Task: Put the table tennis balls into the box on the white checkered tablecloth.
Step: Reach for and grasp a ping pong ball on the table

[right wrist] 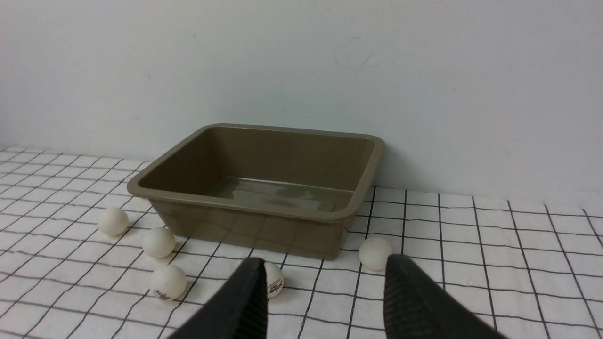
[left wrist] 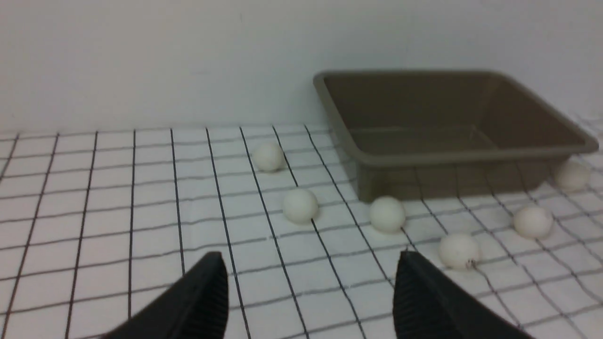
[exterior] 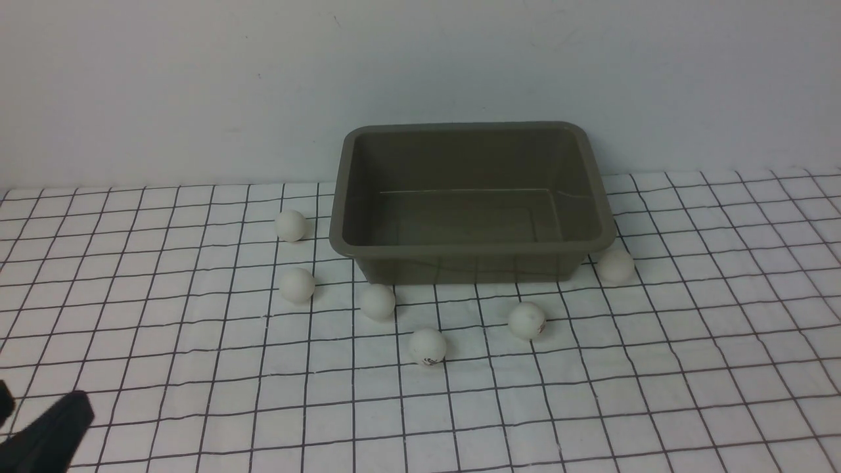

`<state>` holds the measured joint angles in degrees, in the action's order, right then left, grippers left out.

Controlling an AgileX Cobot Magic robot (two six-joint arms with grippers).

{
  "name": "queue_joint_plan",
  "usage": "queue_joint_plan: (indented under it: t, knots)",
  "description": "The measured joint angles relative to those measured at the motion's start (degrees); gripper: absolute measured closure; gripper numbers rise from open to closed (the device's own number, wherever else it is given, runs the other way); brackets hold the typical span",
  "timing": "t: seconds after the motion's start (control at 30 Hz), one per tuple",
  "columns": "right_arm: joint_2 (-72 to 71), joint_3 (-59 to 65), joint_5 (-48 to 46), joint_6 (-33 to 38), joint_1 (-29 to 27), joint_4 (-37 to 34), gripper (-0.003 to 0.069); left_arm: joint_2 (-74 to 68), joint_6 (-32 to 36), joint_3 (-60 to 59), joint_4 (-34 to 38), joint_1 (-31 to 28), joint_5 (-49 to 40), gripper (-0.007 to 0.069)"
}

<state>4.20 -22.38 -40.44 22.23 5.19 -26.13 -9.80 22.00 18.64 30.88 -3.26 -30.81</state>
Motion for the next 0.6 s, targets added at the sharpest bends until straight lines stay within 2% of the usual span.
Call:
queue_joint_plan:
  t: [0.1, 0.23, 0.37, 0.43, 0.5, 0.6]
  knots:
    - [4.1, 0.0, -0.1, 4.9, 0.0, -4.2, 0.0342, -3.9, 3.8, 1.0, -0.2, 0.0, -2.5, 0.0195]
    - [10.3, -0.7, -0.2, 10.9, 0.0, -8.7, 0.0342, -5.8, 5.4, 1.0, -0.2, 0.0, -2.5, 0.0195]
    - [23.9, -5.7, -0.1, 22.1, 0.0, -13.3, 0.0342, -7.3, 8.0, 1.0, -0.2, 0.0, -1.6, 0.0195]
    - [30.4, -8.6, 0.1, 24.7, 0.0, -13.9, 0.0342, -7.4, 9.9, 1.0, -0.2, 0.0, -0.9, 0.0195]
    - [32.8, -9.8, 0.3, 25.0, 0.0, -14.1, 0.0342, -7.4, 10.2, 1.0, -0.2, 0.0, -0.5, 0.0195]
    - [43.6, -14.4, 1.3, 25.2, 0.0, -15.1, 0.0342, -7.4, 11.3, 1.0, -0.2, 0.0, 1.1, 0.0195]
